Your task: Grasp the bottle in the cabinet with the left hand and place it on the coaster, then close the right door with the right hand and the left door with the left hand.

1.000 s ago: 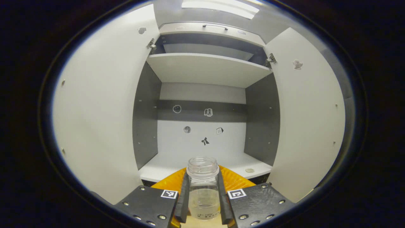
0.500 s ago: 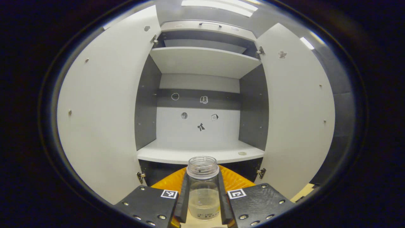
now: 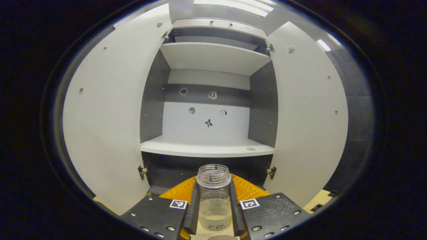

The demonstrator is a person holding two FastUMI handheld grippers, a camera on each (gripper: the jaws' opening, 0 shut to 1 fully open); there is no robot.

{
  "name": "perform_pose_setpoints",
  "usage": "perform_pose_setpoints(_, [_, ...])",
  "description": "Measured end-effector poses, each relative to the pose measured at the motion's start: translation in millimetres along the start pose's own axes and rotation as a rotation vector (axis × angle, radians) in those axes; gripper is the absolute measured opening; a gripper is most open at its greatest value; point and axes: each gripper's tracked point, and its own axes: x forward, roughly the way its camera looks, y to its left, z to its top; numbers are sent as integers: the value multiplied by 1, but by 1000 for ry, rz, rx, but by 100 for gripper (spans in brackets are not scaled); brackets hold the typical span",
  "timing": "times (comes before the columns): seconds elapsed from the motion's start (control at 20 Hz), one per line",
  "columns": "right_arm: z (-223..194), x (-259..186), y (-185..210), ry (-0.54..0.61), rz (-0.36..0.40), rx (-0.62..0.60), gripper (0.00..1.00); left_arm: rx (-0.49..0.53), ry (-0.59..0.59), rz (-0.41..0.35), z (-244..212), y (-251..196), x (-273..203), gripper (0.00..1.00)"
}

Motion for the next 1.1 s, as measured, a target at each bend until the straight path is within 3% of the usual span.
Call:
perform_pose_setpoints(0.3, [-16,10,7,27,26,8,96,-9,33,-7,-43,-5,-9,42])
perform_pose_setpoints(0.55, [-24,16,15,44,46,21,100,-1,64,9,-81,-5,-12,42])
perform_pose_setpoints(0.8, [-27,15,10,54,36,-3,96,-1,107,12,-119,-11,-18,42])
perform_pose_setpoints(1.1, [-37,13,5,83,19,-9,100,-13,137,16,-155,-16,-25,43])
